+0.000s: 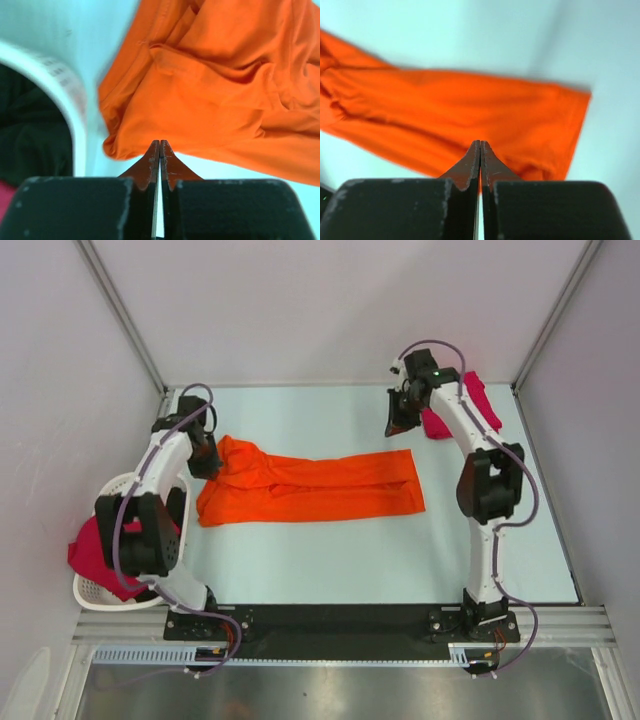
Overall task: Fold and stack the t-shirts
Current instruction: Fold the other side of the tshirt into a rectangle
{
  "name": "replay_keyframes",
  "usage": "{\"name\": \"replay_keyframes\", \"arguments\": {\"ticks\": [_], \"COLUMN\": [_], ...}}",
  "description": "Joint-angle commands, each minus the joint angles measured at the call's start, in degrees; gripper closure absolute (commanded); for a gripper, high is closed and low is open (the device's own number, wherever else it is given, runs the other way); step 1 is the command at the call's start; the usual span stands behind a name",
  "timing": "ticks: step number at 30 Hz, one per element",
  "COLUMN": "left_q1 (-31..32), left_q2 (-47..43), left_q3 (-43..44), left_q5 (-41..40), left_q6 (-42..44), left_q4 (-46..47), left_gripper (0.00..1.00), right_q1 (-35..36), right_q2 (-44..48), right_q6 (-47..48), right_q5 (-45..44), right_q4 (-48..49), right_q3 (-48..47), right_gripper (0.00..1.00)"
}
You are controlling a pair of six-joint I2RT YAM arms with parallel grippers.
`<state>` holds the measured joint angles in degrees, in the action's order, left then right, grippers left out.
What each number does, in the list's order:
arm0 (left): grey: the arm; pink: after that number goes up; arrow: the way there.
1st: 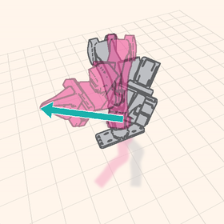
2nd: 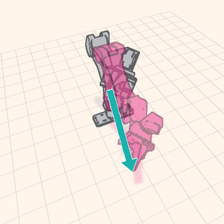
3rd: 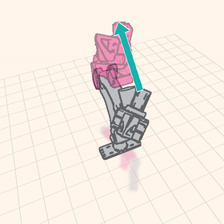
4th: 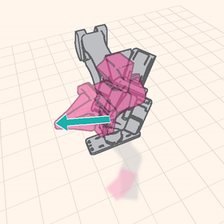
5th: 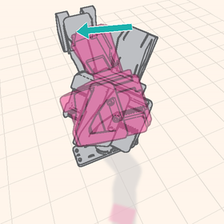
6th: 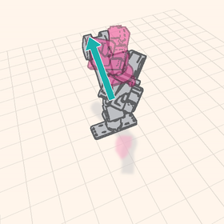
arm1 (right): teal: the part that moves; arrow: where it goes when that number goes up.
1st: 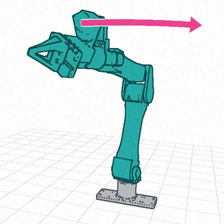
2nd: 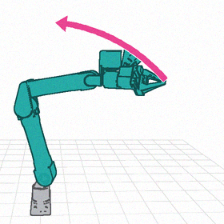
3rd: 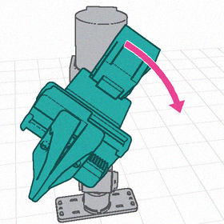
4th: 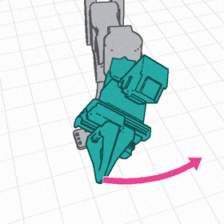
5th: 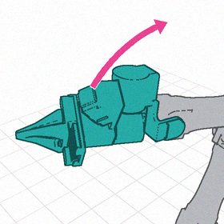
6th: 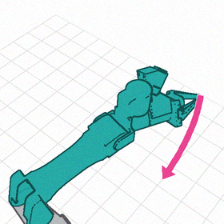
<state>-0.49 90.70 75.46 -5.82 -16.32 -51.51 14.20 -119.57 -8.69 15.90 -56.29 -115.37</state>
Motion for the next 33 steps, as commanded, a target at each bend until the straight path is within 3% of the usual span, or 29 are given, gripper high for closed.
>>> {"name": "replay_keyframes", "arguments": {"ticks": [1, 3, 4, 8, 11, 27, 33], "left_q1": [2.59, 3.82, 5.75, 11.11, 14.64, 27.91, 29.32], "left_q2": [8.25, 9.14, 9.32, 10.29, 10.03, 26.11, 27.51], "left_q3": [3.37, 3.46, 3.64, 4.52, 6.1, 25.34, 20.88], "left_q5": [5.29, 6.97, 6.79, 5.93, 4.24, 7.85, 9.43], "left_q6": [-0.56, -0.04, 0.14, 1.02, 0.32, 0.41, -0.21], "left_q4": [0.89, 0.62, 0.62, 0.09, -0.17, -4.48, -4.39], "left_gripper": [0.92, 0.94, 1.0, 1.0, 1.0, 1.0, 1.0], "right_q1": [1.53, 1.8, 1.89, 2.06, 2.41, 9.44, 10.85], "right_q2": [-12.68, -15.51, -17.26, -24.29, -24.14, -19.12, -19.73], "right_q6": [1.22, 1.22, 1.22, 0.34, -0.36, -0.28, -1.5], "right_q5": [1.41, 1.15, 1.32, 2.46, 3.34, 8.54, 10.64], "right_q4": [-3.13, -3.03, -3.03, -4.79, -3.92, -4.61, -4.08], "right_q3": [-6.61, -8.81, -11.95, -19.88, -22.17, -21.74, -19.54], "right_gripper": [1.0, 1.0, 1.0, 1.0, 1.0, 1.0, 1.0]}}
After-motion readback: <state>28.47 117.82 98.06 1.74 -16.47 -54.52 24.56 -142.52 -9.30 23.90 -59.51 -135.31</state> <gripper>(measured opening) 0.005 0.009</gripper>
